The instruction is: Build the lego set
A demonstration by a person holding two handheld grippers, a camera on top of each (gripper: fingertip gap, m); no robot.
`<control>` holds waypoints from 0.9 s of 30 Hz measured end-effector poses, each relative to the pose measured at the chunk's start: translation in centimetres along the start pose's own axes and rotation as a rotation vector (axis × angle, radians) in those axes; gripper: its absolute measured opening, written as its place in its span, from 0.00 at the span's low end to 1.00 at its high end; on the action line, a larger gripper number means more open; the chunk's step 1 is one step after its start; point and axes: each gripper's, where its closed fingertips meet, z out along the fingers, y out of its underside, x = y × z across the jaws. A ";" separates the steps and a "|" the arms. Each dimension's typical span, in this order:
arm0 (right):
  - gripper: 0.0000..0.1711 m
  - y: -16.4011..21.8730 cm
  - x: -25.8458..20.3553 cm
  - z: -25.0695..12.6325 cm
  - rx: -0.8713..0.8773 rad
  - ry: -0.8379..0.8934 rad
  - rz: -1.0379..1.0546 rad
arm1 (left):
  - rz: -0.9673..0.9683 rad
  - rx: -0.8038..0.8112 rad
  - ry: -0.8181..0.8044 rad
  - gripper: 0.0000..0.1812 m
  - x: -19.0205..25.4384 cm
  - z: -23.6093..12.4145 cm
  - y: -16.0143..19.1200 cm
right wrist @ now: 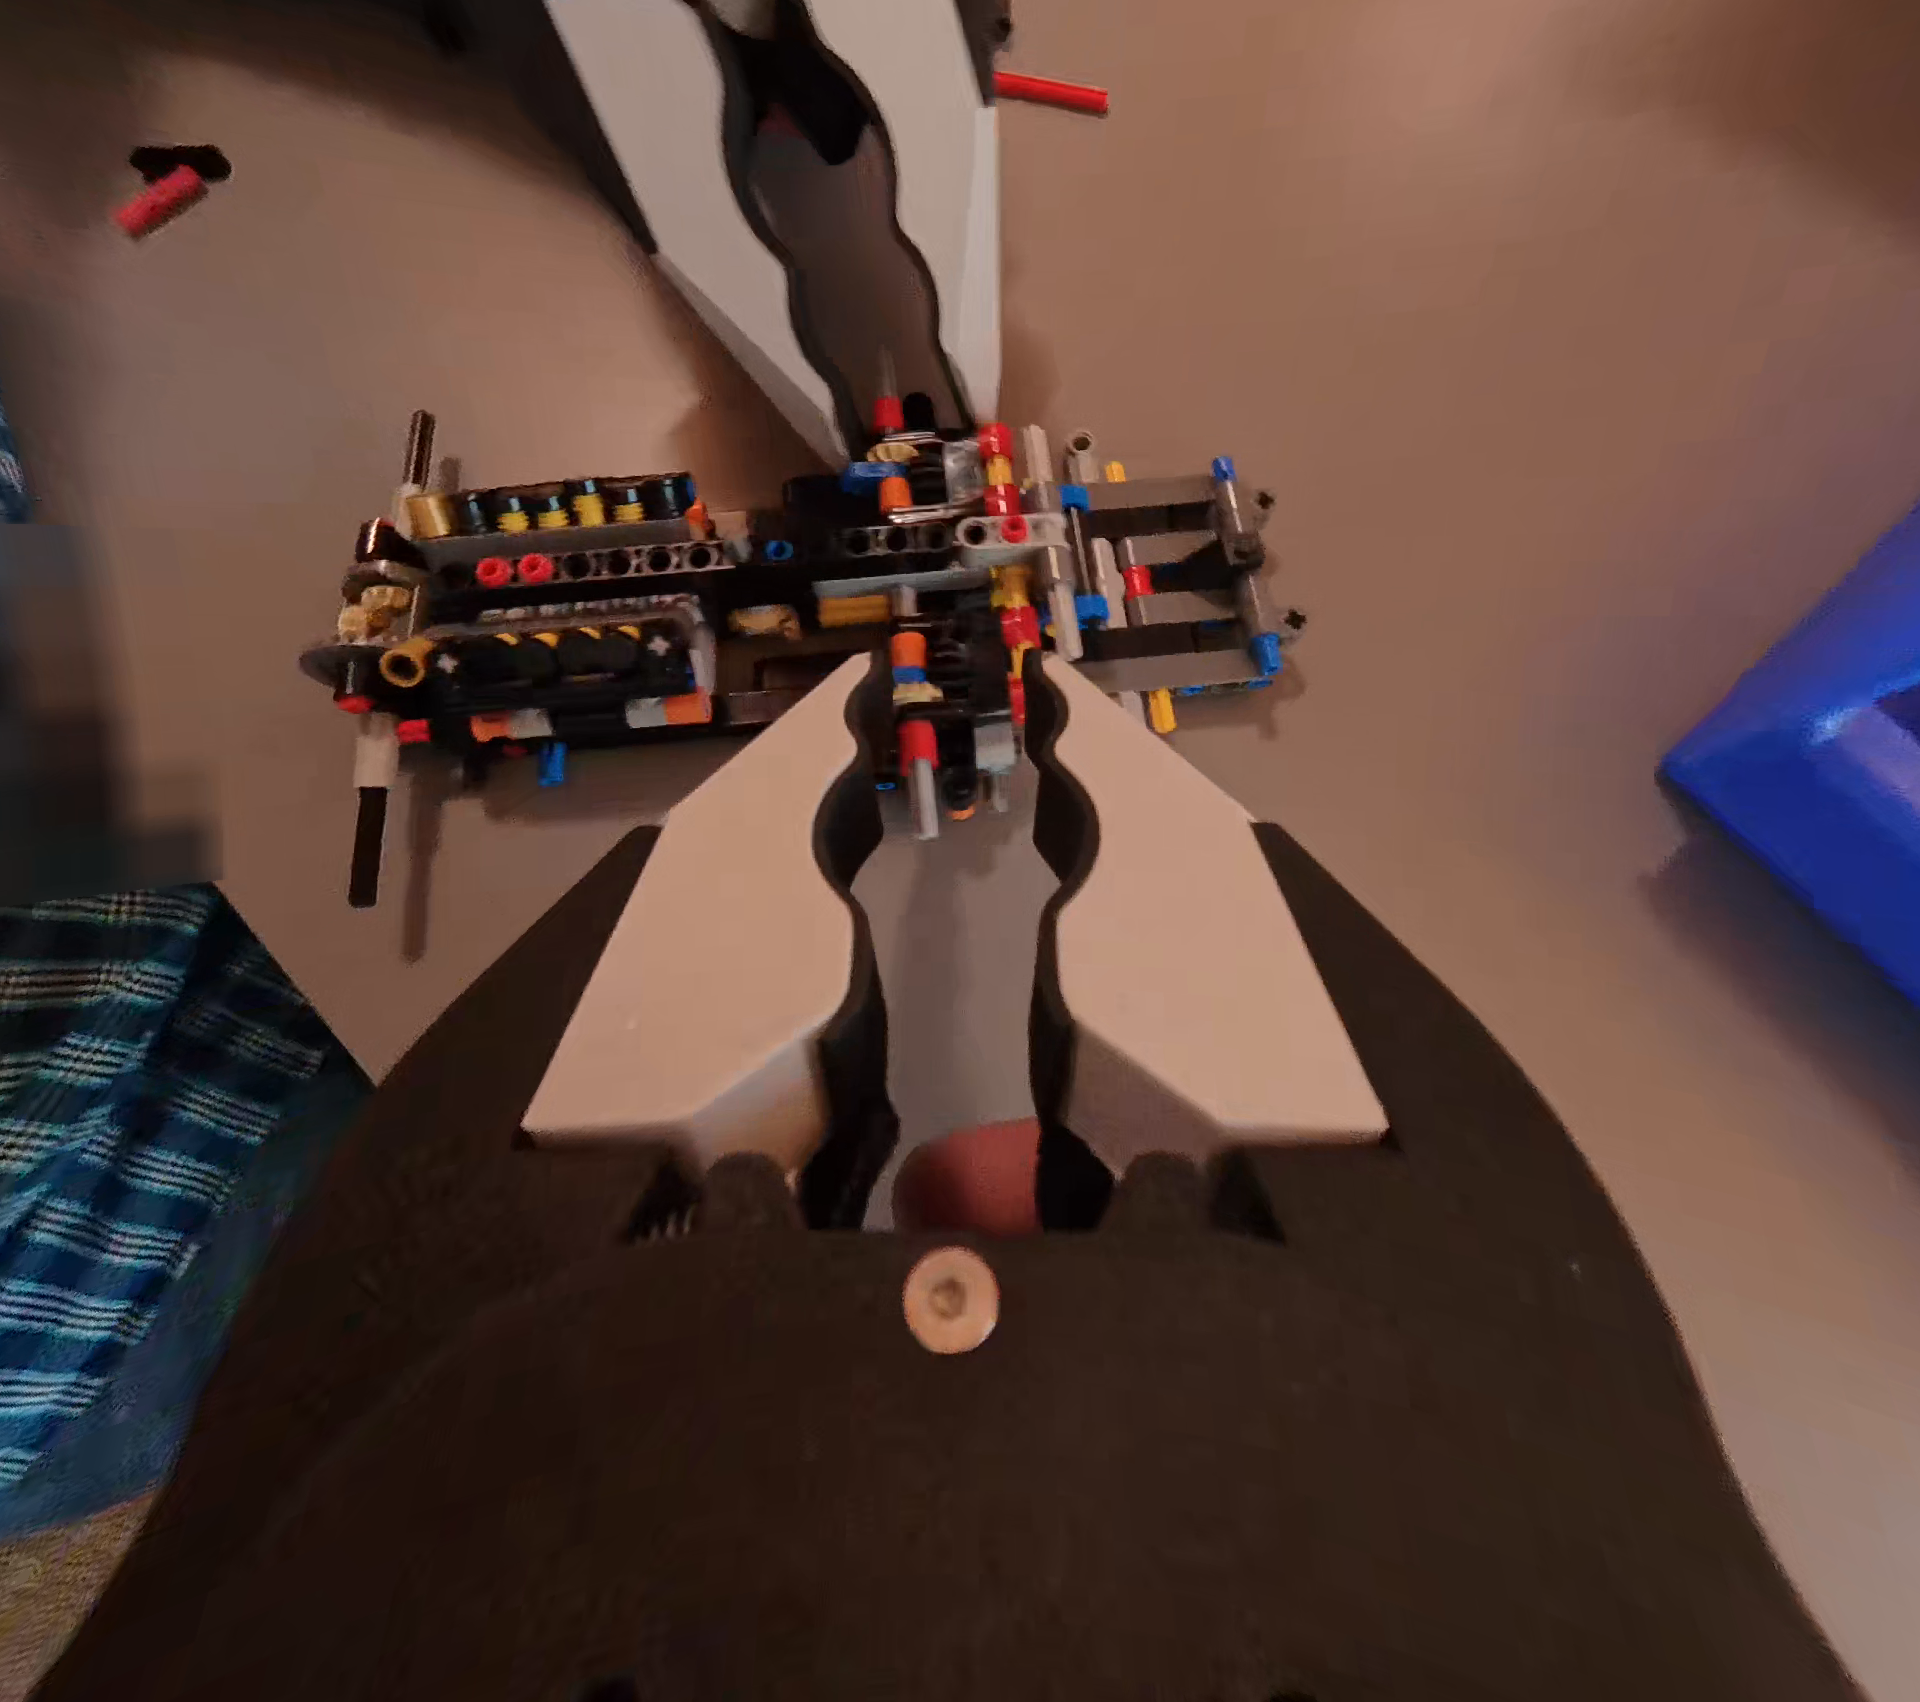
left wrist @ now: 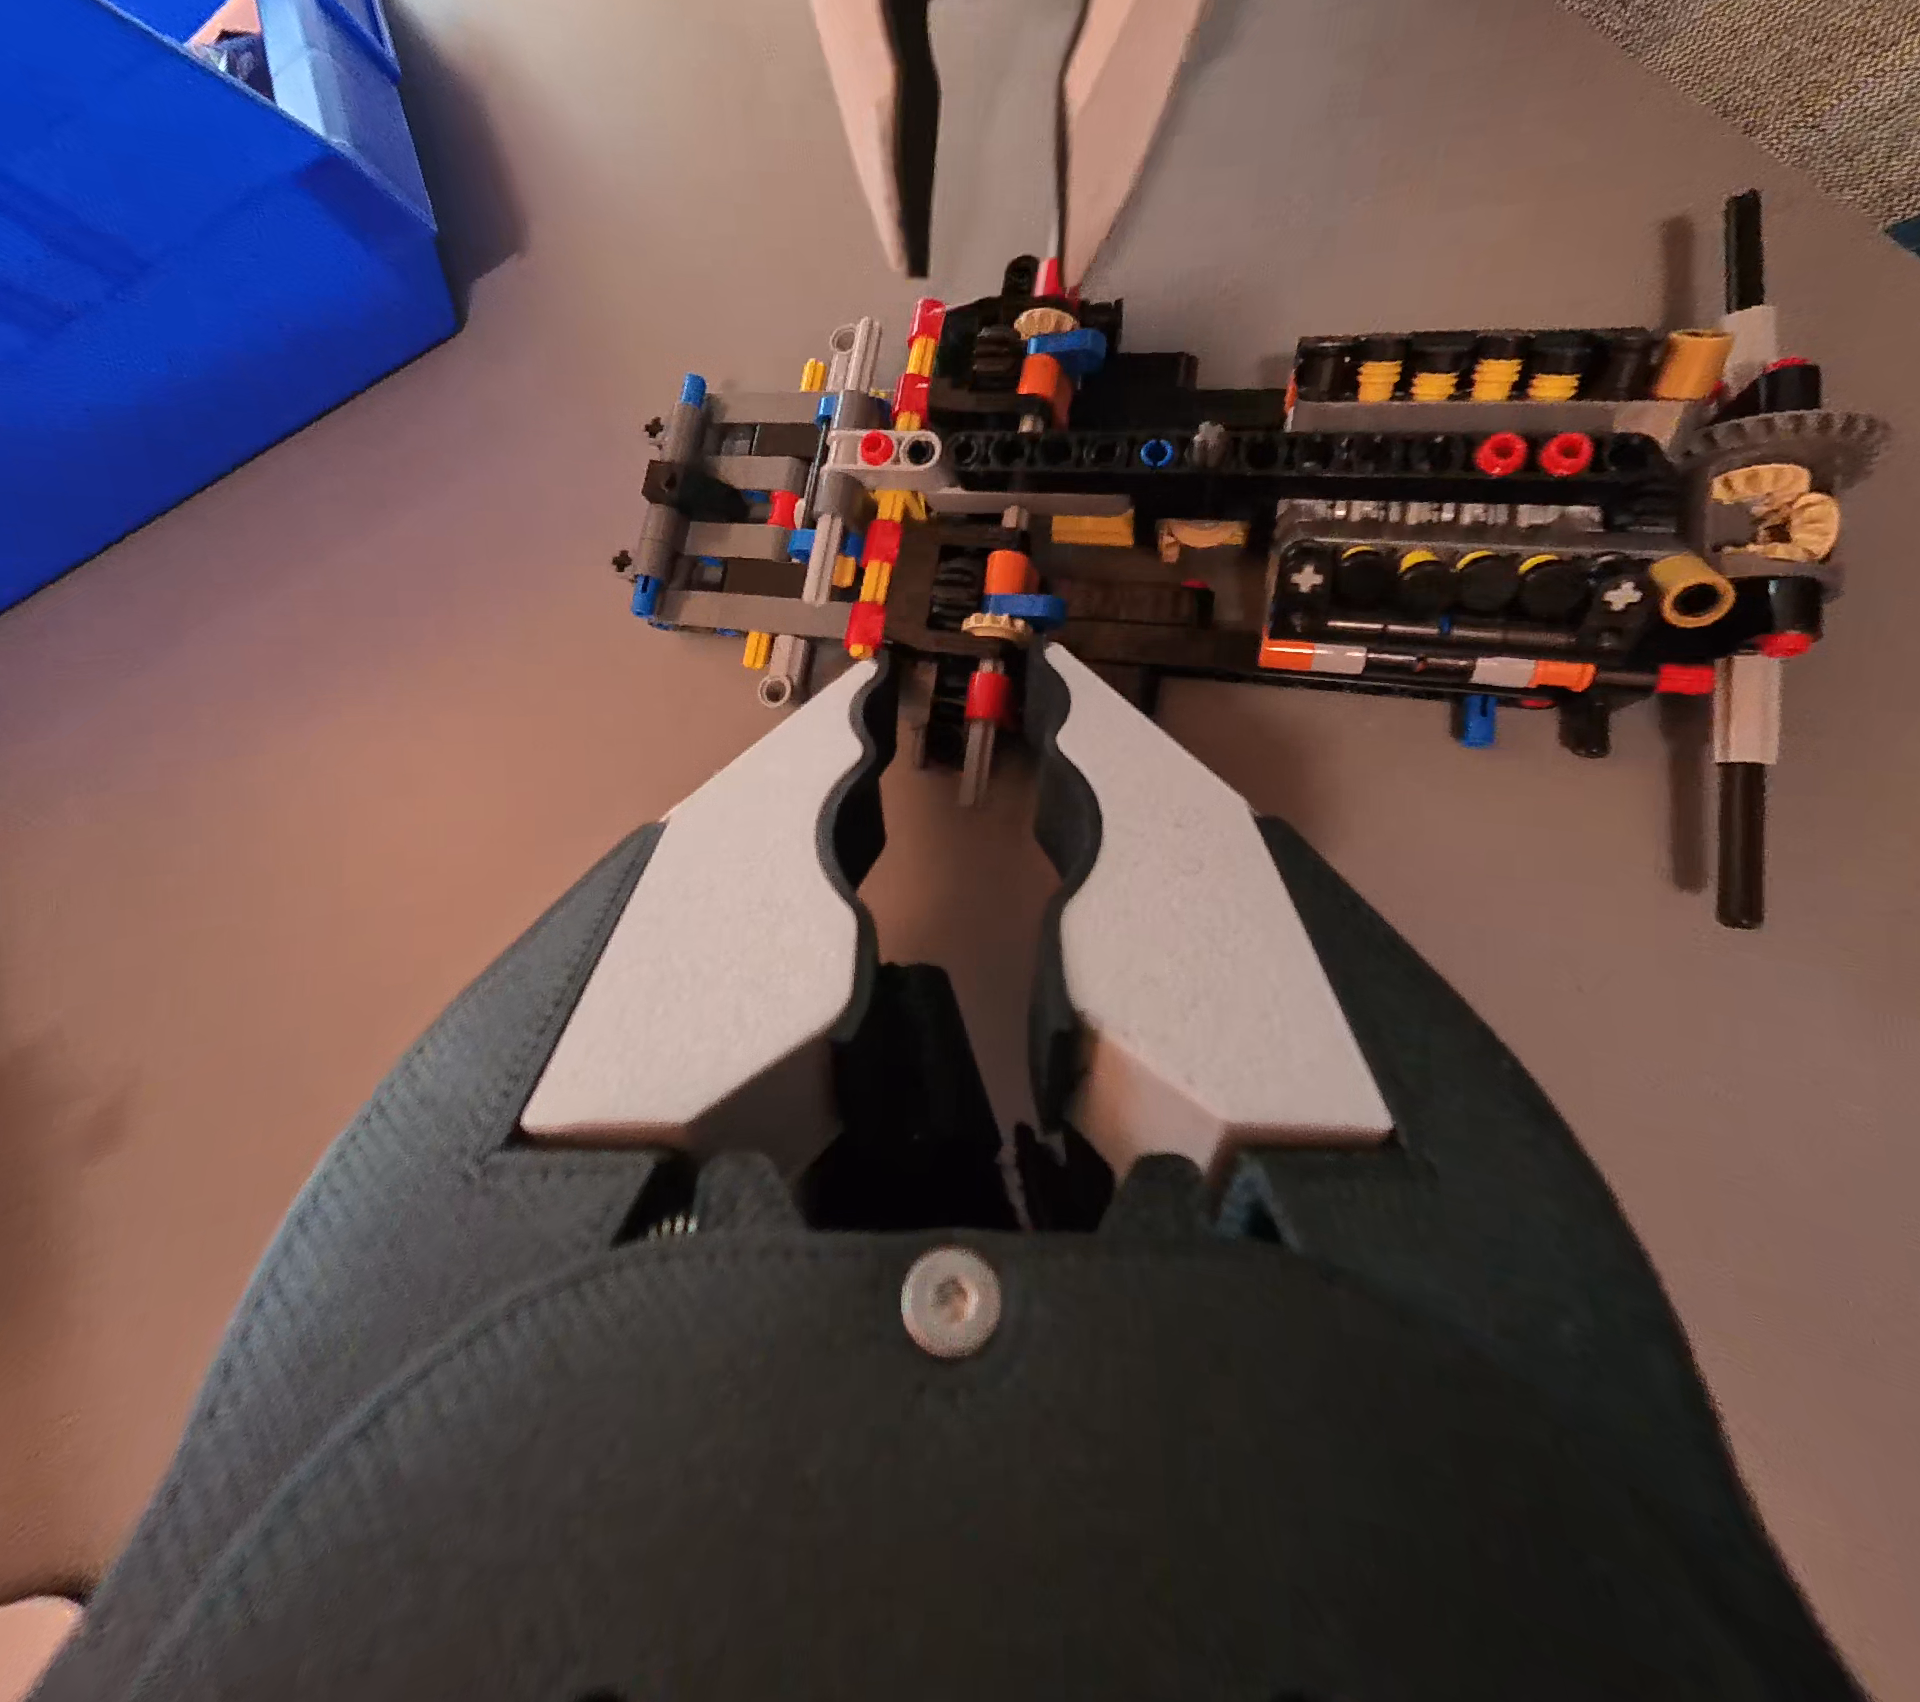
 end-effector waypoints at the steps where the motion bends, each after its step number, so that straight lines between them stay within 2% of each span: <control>1: 0.13 -0.1 -0.4 0.0 -0.008 0.009 -0.040 | -0.001 0.000 0.000 0.13 0.0 0.0 0.0; 8: 0.10 0.8 -1.1 1.0 -0.097 0.185 -0.386 | -0.004 0.000 0.004 0.13 0.1 0.0 0.0; 14: 0.05 0.9 -1.2 1.2 -0.071 0.334 -0.609 | -0.010 -0.002 0.002 0.13 0.0 0.0 0.0; 19: 0.04 0.8 -1.1 1.1 -0.032 0.306 -0.532 | -0.009 -0.003 0.000 0.13 0.0 -0.1 0.0; 27: 0.02 0.4 -0.6 0.9 0.081 0.162 -0.134 | -0.012 0.001 -0.003 0.12 -0.2 -0.1 0.0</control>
